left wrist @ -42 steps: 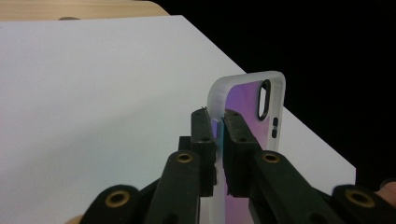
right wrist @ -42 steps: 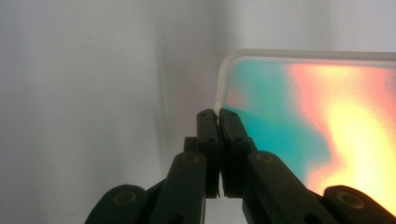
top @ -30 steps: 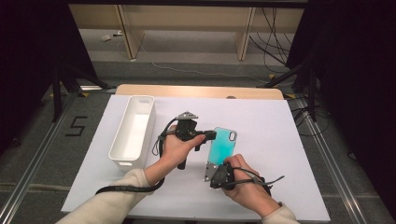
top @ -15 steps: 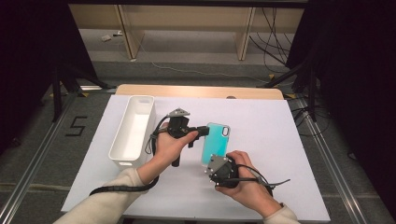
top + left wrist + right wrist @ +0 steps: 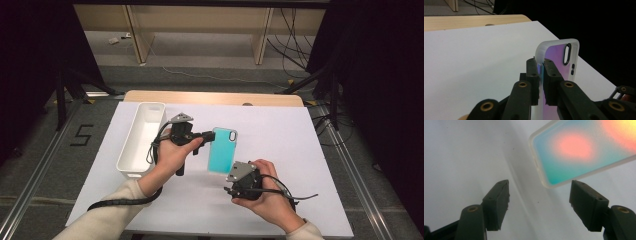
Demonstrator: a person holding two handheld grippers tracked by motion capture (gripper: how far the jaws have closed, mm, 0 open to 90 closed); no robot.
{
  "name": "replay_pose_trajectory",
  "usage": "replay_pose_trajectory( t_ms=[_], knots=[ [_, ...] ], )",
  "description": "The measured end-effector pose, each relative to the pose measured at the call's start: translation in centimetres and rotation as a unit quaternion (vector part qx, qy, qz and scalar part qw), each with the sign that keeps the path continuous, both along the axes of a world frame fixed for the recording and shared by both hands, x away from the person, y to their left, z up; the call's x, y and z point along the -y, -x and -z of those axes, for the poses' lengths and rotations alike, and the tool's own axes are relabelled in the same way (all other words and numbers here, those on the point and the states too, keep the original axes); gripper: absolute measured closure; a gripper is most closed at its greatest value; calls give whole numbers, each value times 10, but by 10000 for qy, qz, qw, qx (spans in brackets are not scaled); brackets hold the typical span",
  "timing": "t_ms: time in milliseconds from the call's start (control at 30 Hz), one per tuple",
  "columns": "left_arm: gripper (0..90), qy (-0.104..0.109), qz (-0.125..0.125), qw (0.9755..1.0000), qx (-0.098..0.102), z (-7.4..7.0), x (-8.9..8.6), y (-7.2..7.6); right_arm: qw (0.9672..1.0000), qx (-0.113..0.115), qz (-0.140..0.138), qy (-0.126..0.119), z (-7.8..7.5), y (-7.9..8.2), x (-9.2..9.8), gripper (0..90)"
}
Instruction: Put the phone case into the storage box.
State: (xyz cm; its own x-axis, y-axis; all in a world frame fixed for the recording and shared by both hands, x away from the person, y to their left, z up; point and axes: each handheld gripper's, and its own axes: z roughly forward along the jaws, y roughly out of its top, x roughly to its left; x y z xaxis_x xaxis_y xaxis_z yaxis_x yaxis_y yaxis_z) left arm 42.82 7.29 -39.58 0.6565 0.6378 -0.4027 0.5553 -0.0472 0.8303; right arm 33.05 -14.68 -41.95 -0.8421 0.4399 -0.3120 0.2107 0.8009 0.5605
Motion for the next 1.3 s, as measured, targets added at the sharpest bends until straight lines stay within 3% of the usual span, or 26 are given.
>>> replay_pose_trajectory(
  t_ms=[333, 767, 1300],
  knots=[
    [838, -18, -31, 10000, 47, -2, -10, 0, 9993, -93, 195, -298, -1, -1, 8, 286],
    [838, -43, -169, 9998, 90, -3, -23, 1, 9977, 8, 379, -555, -1, -1, 19, 278],
    [838, -1, -293, 9994, 168, -6, -38, 3, 9966, 4, 505, -649, 2, 0, 29, 258]
  ],
)
